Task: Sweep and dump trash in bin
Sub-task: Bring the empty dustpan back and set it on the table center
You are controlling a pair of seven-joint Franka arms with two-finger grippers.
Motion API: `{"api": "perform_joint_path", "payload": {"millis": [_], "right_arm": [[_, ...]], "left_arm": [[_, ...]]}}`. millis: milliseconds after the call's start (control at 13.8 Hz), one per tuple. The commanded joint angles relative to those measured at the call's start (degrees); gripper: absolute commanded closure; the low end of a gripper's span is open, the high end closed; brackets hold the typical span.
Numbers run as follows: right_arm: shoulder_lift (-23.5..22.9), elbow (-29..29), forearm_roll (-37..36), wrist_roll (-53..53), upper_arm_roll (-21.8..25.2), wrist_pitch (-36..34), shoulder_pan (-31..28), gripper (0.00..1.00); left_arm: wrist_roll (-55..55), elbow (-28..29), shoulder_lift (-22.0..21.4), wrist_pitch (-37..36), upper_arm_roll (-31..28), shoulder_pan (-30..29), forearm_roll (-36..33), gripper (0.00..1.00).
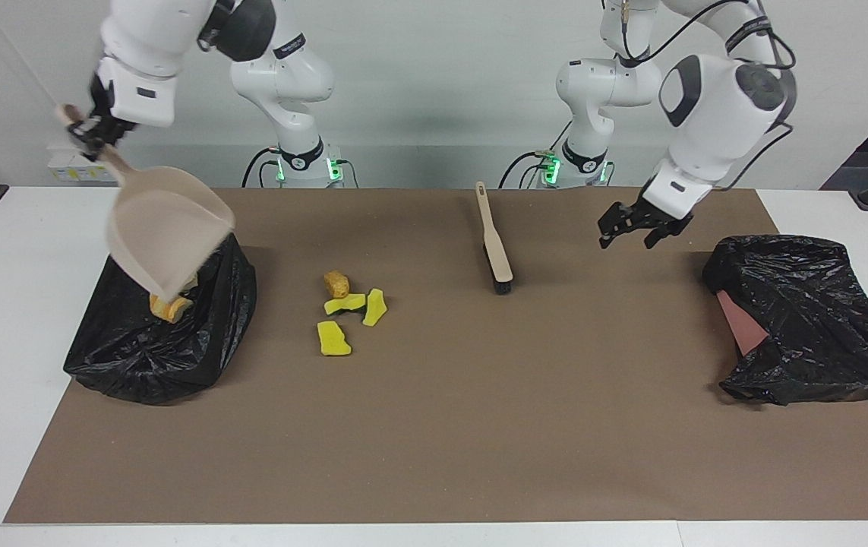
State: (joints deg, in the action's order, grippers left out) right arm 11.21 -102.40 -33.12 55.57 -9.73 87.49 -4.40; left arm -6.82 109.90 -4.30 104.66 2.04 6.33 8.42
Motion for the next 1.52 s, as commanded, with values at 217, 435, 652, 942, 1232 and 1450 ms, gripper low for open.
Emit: {"api": "perform_joint_path", "payload": {"millis": [217, 435, 652, 942, 1232, 1450], "right_arm": [[-5.7, 0.3, 18.2, -49.1, -2.0, 0.7, 9.3, 1.0], [-10.4, 0.4, 22.2, -60.8, -2.0, 7.1, 14.0, 1.0], [-22.7, 7.9, 27.1, -77.7, -2.0, 12.9, 21.0, 1.0], [-38.3, 22.8, 27.1, -93.8, -1.9, 19.9, 28.3, 1.0], [-49.1, 31.7, 26.4, -100.0, -1.4, 27.5, 33.4, 1.0], [-51.2, 31.5, 25.2, -100.0, -1.8, 31.2, 34.5, 1.0]], "left_arm": [[2.0, -11.6, 4.4, -8.8, 0.7, -1.7, -7.2, 0.0], [2.1, -19.2, 7.9, -13.8, 0.7, -1.8, -7.6, 0.0], [5.0, -21.3, 8.9, -15.9, 0.7, -1.7, -8.4, 0.0], [6.5, -20.8, 8.6, -15.3, 0.7, -1.6, -8.3, 0.0], [6.6, -20.2, 8.3, -14.8, 0.7, -1.7, -8.2, 0.0], [6.5, -19.5, 8.1, -14.4, 0.7, -1.6, -8.2, 0.0]]}}
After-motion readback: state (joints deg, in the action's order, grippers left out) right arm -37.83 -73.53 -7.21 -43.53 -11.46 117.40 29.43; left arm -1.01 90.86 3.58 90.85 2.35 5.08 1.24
